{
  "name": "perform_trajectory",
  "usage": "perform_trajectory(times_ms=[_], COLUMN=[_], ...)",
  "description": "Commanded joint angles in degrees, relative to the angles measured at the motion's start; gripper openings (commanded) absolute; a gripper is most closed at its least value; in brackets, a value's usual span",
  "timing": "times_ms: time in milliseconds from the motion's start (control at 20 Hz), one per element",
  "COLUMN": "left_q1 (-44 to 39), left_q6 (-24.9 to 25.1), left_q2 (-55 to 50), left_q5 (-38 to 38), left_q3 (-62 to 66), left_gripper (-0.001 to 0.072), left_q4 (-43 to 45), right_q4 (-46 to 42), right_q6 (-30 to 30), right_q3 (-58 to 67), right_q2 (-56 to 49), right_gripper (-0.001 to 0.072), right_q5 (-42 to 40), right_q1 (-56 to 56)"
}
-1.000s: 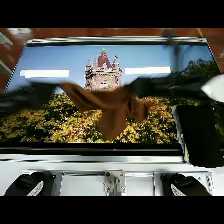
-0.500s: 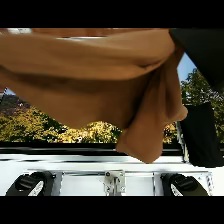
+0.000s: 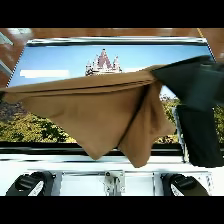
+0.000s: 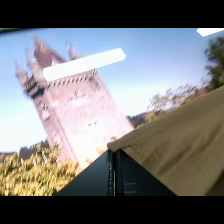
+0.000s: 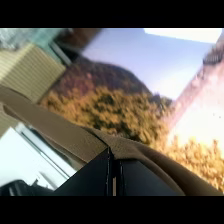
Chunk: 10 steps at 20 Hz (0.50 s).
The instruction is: Fold the shirts.
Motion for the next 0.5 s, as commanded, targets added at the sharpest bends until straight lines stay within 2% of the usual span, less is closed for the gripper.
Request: perform_trajectory(times_ms=[0,200,450], left_q1=[0.09,0.07,0.00], left_q6=[-4.02,-5.33,-5.29], left_q2=[-1.05,-4.96,-18.45], left_q5=[-1.86,5.79,22.10], left_q3=[-7.08,-16.15,-18.25], left_gripper=[0.0045,0.0045,0.0045], left_q4=[4.66,4.50,1.73], right_q4=[1.84,2.27,3.32], right_q6=[-2.86,-4.46,-4.15], right_q3=[0.07,0.07,0.07], right_q2=[-11.52,-28.44,-45.57], right_gripper=[0.0054,0.0054,0.0055], right_q5=[3.67,1.86,0.66], right_q1=[-0.04,-0.04,-0.11])
